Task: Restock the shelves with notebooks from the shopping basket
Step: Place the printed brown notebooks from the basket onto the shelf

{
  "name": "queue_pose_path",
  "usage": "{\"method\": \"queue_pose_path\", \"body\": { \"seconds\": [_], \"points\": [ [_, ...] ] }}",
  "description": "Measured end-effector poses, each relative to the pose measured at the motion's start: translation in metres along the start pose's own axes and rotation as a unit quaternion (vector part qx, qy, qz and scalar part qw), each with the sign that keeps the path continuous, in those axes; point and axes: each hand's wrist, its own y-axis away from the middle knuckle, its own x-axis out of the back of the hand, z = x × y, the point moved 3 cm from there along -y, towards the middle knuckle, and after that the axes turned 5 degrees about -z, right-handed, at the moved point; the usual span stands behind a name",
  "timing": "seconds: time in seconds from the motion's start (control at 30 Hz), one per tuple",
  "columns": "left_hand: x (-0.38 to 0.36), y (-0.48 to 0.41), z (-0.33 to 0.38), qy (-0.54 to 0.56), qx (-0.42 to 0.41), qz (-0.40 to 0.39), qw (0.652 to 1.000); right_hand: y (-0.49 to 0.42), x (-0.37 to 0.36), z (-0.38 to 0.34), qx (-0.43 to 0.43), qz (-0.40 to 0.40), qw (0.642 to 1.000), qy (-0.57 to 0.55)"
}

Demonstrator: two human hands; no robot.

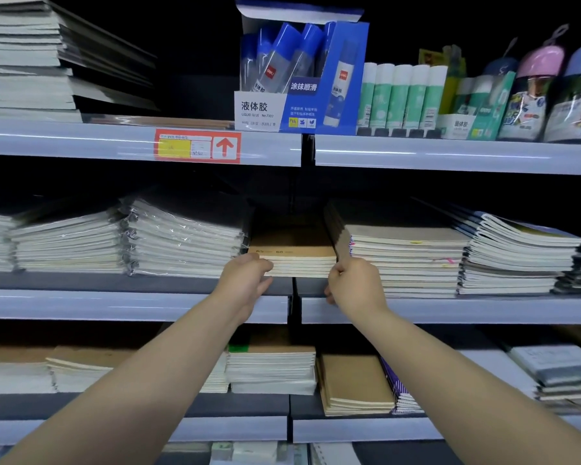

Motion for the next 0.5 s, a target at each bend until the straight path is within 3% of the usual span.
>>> {"method": "queue_pose_path", "body": {
  "seconds": [0.2,0.5],
  "points": [
    [-0.004,0.003,-0.001,0.015,0.033,-0.03,0.999,0.002,0.0,0.003,0.01,-0.002,1.0,-0.01],
    [-0.001,0.03,0.002,0.114,0.023,-0.077,0.99,0.016,0.001,0.001,-0.032,-0.086,0.988,-0.121]
  ]
}}
